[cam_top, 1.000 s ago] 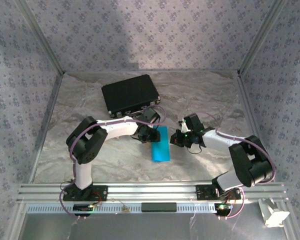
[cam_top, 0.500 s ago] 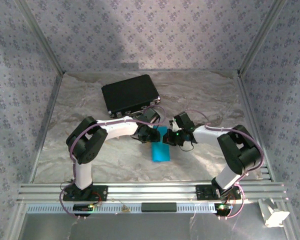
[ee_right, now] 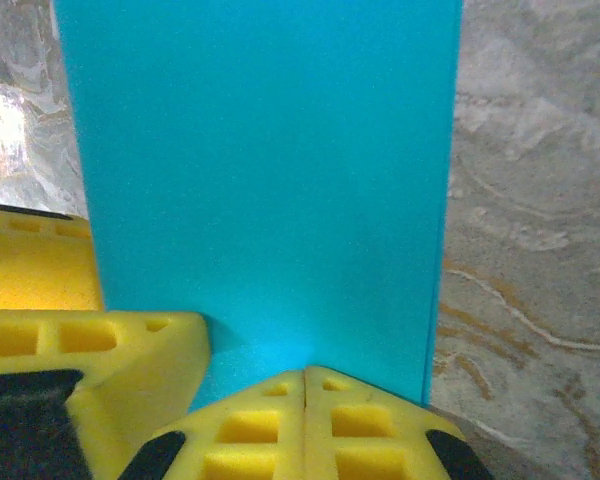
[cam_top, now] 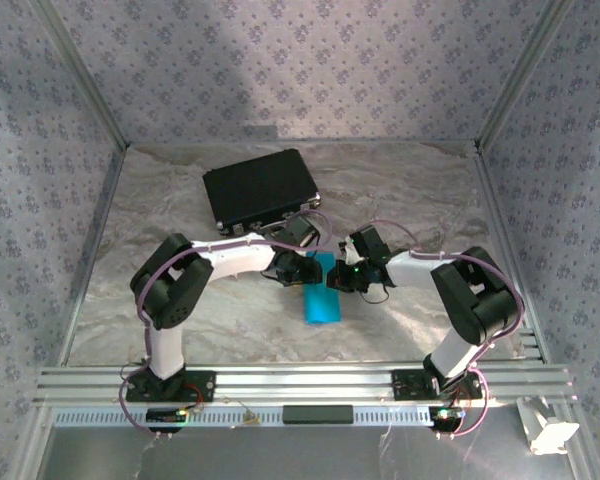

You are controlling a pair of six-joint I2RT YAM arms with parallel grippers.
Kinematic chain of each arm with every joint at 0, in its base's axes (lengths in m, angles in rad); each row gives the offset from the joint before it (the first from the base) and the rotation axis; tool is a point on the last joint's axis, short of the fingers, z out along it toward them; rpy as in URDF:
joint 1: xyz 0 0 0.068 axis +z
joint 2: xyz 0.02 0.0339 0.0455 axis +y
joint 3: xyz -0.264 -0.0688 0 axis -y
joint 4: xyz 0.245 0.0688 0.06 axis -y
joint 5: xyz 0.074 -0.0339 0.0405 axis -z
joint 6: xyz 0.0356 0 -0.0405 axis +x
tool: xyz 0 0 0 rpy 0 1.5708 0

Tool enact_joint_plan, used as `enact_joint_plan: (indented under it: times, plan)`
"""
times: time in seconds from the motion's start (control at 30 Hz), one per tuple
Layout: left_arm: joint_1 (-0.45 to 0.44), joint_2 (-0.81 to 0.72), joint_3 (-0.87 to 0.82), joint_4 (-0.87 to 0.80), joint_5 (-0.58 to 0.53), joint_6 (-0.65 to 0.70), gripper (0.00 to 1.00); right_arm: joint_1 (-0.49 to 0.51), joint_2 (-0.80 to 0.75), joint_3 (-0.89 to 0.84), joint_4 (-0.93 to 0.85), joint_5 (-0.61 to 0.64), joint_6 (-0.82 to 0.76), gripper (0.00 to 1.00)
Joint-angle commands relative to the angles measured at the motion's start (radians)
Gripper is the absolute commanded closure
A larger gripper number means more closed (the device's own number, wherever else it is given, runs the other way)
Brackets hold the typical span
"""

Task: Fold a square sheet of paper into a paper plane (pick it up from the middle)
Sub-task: Hold the square sheet of paper at the center of the table.

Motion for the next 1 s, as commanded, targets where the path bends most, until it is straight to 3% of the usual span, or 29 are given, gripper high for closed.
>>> enact_joint_plan:
  times: [0.0, 0.13, 0.23, 0.33, 0.5, 0.77, 0.97]
  plan:
    - [0.013, -0.050, -0.039, 0.063, -0.074, -0.003, 0.48, -0.016, 0.036, -0.022, -0.122, 0.031, -0.076, 1.00]
    - [0.034, -0.167, -0.082, 0.089, -0.071, -0.024, 0.42, -0.024, 0.043, -0.007, -0.138, 0.012, -0.118, 1.00]
    - [0.064, -0.227, -0.125, 0.147, -0.015, -0.038, 0.44, -0.029, 0.055, 0.009, -0.152, 0.011, -0.130, 1.00]
    - [0.100, -0.247, -0.176, 0.275, 0.120, -0.059, 0.60, -0.029, 0.063, 0.016, -0.151, 0.004, -0.128, 1.00]
    - [0.140, -0.208, -0.211, 0.455, 0.285, -0.118, 1.00, -0.032, 0.063, 0.010, -0.150, 0.012, -0.117, 1.00]
    - [0.145, -0.084, -0.202, 0.562, 0.379, -0.173, 1.00, -0.031, 0.063, -0.001, -0.138, 0.018, -0.105, 1.00]
    - [0.146, -0.029, -0.201, 0.572, 0.379, -0.170, 1.00, -0.031, 0.069, -0.004, -0.130, 0.017, -0.098, 1.00]
